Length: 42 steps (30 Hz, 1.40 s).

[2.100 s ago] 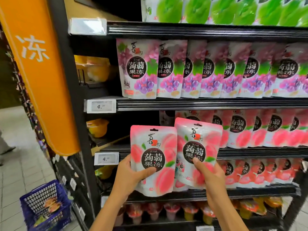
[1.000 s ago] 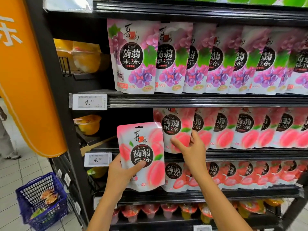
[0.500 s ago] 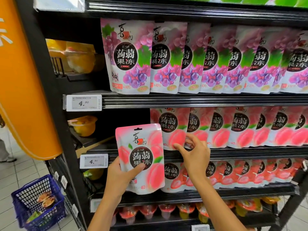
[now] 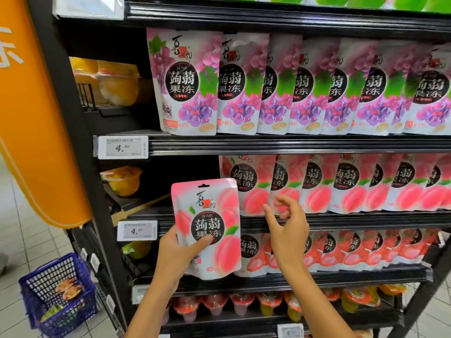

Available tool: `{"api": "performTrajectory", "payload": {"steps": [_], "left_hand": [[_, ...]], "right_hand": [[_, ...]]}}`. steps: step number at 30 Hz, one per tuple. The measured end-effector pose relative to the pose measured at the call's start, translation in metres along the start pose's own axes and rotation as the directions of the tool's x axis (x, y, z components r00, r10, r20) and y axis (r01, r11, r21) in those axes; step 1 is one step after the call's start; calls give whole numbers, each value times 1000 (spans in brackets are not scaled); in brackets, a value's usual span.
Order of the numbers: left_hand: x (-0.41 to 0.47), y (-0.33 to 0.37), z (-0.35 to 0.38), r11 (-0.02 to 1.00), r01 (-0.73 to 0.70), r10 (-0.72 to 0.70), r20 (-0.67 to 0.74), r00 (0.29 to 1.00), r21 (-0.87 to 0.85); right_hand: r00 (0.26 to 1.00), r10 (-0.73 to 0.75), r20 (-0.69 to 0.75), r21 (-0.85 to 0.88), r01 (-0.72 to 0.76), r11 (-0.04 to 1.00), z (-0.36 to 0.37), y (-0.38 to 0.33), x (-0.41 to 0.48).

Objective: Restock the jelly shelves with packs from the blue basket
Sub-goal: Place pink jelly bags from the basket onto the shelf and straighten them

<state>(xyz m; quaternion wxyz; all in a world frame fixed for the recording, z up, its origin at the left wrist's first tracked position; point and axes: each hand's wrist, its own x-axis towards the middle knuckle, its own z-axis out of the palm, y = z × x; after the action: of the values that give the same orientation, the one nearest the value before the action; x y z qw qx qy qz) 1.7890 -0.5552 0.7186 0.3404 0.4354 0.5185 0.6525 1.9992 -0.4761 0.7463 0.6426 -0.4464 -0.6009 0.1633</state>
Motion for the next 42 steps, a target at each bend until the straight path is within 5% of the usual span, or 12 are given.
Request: {"api": "performTrajectory", "payload": {"steps": [2,5,7,14,17,20,29,34,42], "left_hand": [[0,3,3,1000,2,-2,-5,1000,-7],[1,9,8,1000,-8,8,-1,1000,-22],[1,14,11,1000,-26,26,0,1000,-18],[2,29,13,985,-121,105,-123,987,-124],[-5,30,18,957,-285,288,-185,939,44],[-13,29,30,872,-390,435,-103,895,296],[-3,20,40,816,-376,422,-10,906,440],[-1,11,37,811,-342,380,16,925,475],[4,-1,42,731,-293,380,-11,925,616]], "right_hand": [[988,-32,148,130,13,991,-4,-11,-12],[862,-25,506,169,-71,983,-1,-22,-31],[818,27,574,210,-179,961,3,-25,-35],[878,151,454,327,-321,889,16,-33,-14],[916,179,360,256,-281,925,29,-39,-3],[947,121,298,281,-208,937,46,-48,1],[968,122,221,329,-192,925,74,-55,4],[946,98,310,262,-184,947,71,-45,-4],[974,32,224,-83,-14,996,55,-23,-17]]}}
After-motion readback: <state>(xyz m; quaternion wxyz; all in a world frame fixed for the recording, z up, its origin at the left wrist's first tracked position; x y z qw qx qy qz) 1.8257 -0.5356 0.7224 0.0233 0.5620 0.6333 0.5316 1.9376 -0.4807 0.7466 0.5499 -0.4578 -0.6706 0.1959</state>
